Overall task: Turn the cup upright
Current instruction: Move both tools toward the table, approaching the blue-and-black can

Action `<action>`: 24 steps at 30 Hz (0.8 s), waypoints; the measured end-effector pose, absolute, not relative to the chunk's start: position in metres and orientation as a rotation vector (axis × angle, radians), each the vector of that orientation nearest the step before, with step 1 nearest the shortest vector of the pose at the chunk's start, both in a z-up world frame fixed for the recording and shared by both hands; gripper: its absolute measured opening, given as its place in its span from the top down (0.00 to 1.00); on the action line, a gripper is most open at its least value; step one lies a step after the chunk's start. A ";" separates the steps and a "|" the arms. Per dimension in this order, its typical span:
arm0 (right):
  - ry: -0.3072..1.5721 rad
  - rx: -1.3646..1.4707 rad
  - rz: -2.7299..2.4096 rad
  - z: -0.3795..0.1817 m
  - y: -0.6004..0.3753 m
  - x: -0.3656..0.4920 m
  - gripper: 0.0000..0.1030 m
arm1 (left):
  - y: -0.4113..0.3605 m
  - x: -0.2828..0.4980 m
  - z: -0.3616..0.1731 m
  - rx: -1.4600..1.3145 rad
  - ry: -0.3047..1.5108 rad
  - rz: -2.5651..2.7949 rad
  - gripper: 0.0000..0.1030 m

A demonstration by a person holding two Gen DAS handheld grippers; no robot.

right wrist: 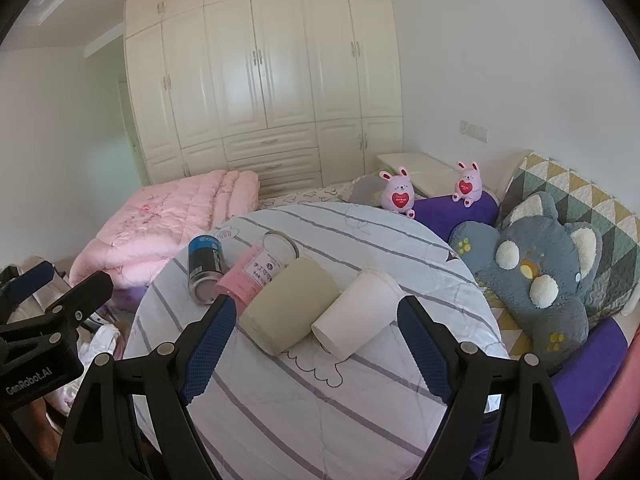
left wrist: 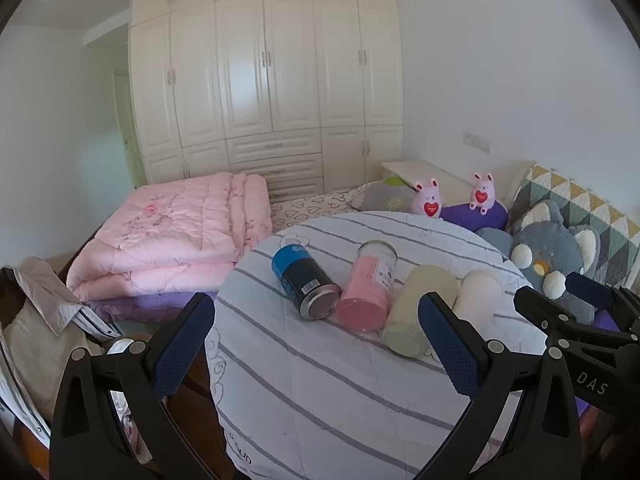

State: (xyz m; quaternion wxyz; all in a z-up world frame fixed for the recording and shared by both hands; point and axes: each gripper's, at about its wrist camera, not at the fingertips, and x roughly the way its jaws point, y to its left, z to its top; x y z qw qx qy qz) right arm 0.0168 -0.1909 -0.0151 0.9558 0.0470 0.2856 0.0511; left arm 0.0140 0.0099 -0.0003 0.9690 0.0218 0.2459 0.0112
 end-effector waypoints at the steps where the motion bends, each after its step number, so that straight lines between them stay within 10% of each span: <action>1: 0.582 0.095 0.104 -0.014 -0.191 0.018 0.18 | 0.010 0.016 0.001 0.045 0.501 0.019 0.00; 24: 0.637 0.111 0.071 -0.008 -0.204 0.066 0.18 | 0.002 0.075 0.004 0.063 0.590 -0.021 0.00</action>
